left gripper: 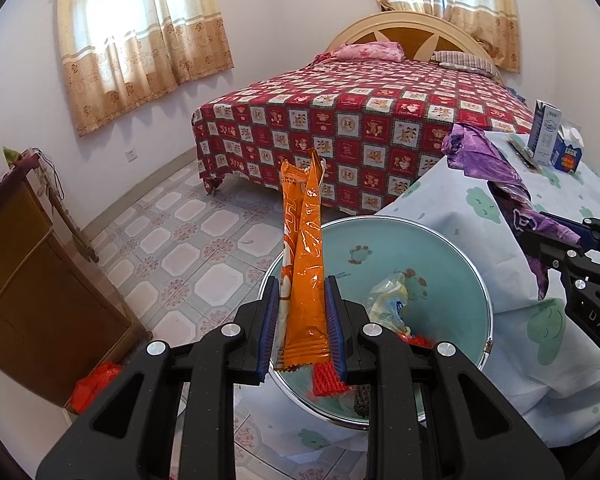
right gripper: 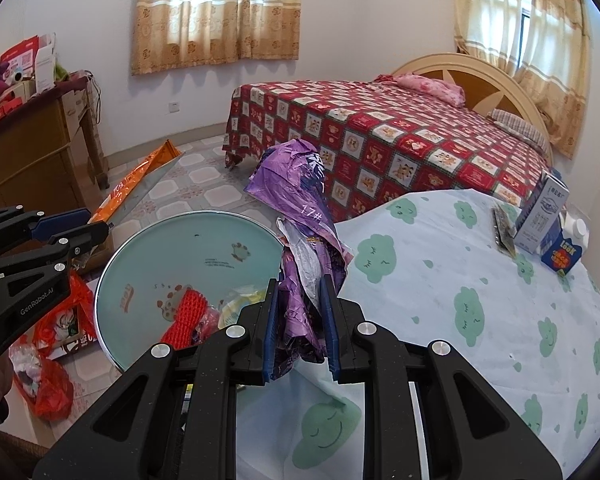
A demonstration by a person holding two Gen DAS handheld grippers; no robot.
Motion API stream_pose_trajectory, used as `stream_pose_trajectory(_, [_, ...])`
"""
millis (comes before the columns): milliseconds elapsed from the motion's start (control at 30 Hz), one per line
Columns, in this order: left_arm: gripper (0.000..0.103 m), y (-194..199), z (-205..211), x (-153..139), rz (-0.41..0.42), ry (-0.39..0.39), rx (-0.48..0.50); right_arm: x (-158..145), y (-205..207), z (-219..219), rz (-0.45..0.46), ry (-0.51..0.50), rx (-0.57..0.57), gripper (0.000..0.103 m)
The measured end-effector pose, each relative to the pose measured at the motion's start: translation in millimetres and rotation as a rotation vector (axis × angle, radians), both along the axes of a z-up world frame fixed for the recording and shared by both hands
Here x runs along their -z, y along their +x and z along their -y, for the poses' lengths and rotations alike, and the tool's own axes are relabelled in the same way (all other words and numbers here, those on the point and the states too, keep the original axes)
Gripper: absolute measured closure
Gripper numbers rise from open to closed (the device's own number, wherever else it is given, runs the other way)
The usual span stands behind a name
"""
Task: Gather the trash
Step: 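Hold the orange wrapper over the bin with the left gripper while the right holds the purple bag above it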
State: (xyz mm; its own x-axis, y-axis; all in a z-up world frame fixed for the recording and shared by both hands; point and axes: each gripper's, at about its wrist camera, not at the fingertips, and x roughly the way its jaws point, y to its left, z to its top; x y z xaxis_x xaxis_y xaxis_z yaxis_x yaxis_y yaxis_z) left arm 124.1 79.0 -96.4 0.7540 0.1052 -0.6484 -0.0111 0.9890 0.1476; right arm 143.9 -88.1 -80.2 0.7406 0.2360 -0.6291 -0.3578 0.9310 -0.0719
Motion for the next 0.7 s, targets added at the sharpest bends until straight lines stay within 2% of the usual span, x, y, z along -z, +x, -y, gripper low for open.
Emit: stream_pose_trajectory(700, [0.079, 5, -16, -4, 0.001, -0.017, -0.029, 1, 8, -23, -0.002, -0.011, -0.042, 0.082])
